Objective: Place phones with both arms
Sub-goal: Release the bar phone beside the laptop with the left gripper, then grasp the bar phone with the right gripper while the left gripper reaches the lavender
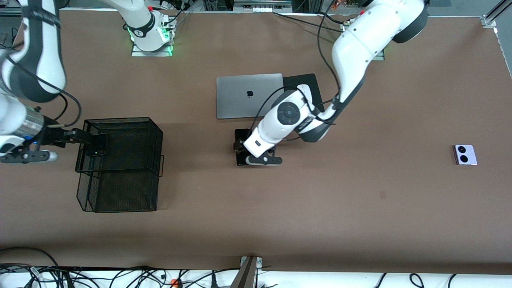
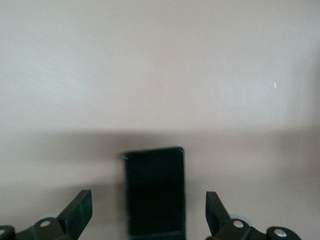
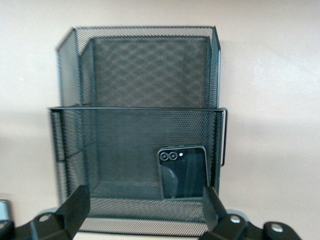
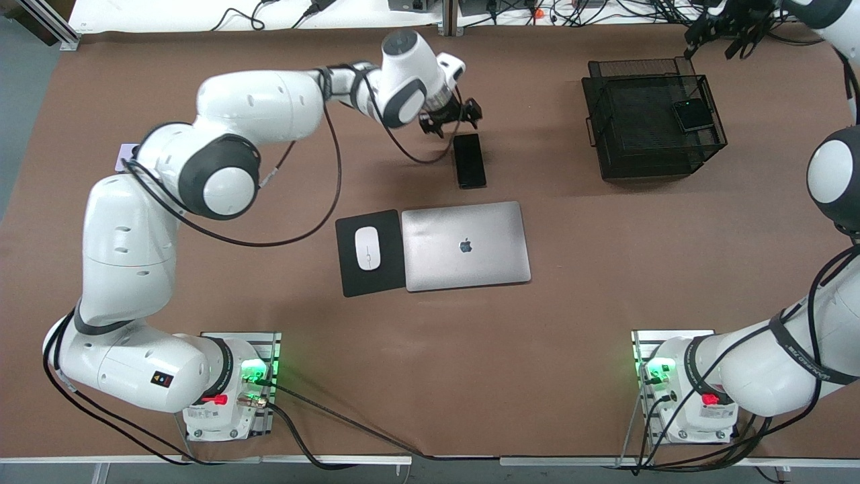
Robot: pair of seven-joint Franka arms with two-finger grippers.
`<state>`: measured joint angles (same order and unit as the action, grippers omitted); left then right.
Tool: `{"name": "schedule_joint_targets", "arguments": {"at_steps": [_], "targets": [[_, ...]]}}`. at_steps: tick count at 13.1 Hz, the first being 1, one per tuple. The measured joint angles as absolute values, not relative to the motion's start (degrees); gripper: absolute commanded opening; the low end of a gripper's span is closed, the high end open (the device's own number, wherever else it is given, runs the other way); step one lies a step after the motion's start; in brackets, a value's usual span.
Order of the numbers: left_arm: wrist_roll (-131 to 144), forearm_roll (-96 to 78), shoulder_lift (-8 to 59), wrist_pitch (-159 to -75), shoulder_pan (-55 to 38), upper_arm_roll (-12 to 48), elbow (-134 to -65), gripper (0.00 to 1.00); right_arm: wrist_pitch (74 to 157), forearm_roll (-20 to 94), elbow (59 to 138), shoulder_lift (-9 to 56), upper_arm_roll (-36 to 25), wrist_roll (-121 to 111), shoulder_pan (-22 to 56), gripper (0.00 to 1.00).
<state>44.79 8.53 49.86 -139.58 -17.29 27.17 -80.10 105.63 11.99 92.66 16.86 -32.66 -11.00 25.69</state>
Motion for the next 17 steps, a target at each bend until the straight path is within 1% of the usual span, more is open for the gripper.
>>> {"name": "schedule_joint_targets", "arguments": {"at_steps": [2, 5, 9, 10, 12, 15, 17], "targets": [[44.79, 8.55, 44.38, -128.98, -13.95, 27.09, -79.88, 1.0, 102.94, 11.99, 89.66, 16.73, -32.25, -8.35, 26.59, 1.0], [42.88, 9.92, 37.2, -114.21, -8.71, 25.99, -79.93, 1.0, 102.11, 11.98, 88.66, 16.84, -31.85, -2.94, 31.05, 1.0], [33.7, 16.29, 33.8, -102.22, -1.57, 25.45, -80.18, 1.0, 103.37, 11.99, 88.61, 19.0, -31.22, 4.63, 40.3, 1.0], [32.14, 18.56, 33.67, -99.96, 0.1, 25.41, -80.39, 1.0, 105.15, 12.02, 88.64, 20.46, -31.11, 6.94, 43.14, 1.0], [29.98, 22.76, 33.65, -97.26, 3.3, 25.22, -81.27, 1.0, 111.32, 12.05, 88.68, 24.72, -30.85, 13.82, 49.95, 1.0], [23.71, 26.45, 33.65, -96.81, 9.32, 25.09, -83.59, 1.0, 120.62, 12.07, 87.68, 32.56, -30.09, 24.61, 59.7, 1.0], [16.59, 26.78, 33.6, -97.55, 14.39, 25.06, -84.07, 1.0, 122.08, 12.07, 84.31, 37.29, -27.05, 30.05, 61.9, 1.0]]}}
